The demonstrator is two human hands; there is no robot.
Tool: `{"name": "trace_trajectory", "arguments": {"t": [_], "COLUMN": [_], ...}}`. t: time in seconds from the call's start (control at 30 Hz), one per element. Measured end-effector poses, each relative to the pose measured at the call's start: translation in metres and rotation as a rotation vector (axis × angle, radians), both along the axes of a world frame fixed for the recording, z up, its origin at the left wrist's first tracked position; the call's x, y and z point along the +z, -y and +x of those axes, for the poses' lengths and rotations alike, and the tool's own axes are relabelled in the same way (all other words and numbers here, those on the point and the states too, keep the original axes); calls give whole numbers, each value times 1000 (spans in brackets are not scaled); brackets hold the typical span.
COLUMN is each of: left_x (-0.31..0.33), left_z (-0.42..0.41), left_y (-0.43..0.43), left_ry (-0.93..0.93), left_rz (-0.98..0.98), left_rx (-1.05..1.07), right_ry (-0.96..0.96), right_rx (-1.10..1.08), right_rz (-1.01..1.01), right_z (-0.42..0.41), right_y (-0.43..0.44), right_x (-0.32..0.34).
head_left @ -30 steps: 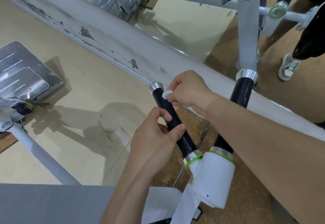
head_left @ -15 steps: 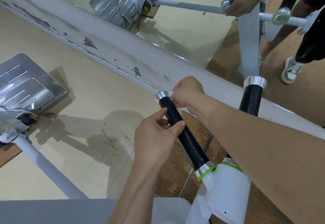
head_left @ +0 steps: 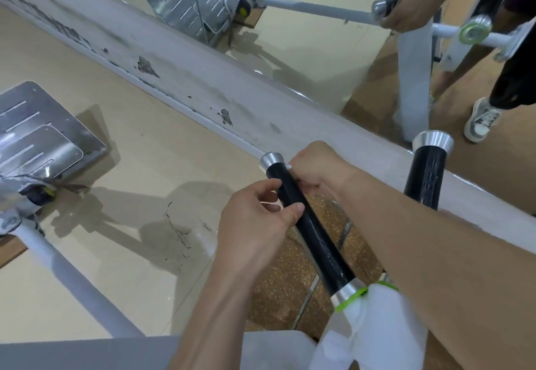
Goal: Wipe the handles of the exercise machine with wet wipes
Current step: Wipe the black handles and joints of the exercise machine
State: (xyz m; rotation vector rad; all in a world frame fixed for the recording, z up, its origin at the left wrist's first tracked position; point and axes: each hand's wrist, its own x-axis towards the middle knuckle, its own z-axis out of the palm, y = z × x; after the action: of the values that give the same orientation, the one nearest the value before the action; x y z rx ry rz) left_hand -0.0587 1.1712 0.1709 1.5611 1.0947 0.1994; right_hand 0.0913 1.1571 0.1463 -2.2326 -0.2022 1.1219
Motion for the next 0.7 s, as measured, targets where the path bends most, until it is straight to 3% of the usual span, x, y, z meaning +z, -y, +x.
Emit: {"name": "trace_trajectory", "arguments": {"t": [0.1,0.33,0.47,0.53,0.63,0.7], "left_x": [-4,-14,-20,-26,-40,-47], "left_z": [6,30,38,37,33,30], "left_y": [-4,-31,-43,-50,-53,-45], "left_ry": [0,85,242,300,256,255], "left_rz": [36,193,-27,-111,-72,-58], "left_rx": [27,32,208,362,479,456], "right_ry": [-198,-58,-110,-143,74,170], "right_rx": [-90,-182,124,142,47,120], "right_rz": [71,280,336,336,261,202], "right_z": [-3,0,-7,-4,3,3], "right_y": [-1,1,1,0,-2,-4], "right_x": [-1,19,29,28,18,12]}}
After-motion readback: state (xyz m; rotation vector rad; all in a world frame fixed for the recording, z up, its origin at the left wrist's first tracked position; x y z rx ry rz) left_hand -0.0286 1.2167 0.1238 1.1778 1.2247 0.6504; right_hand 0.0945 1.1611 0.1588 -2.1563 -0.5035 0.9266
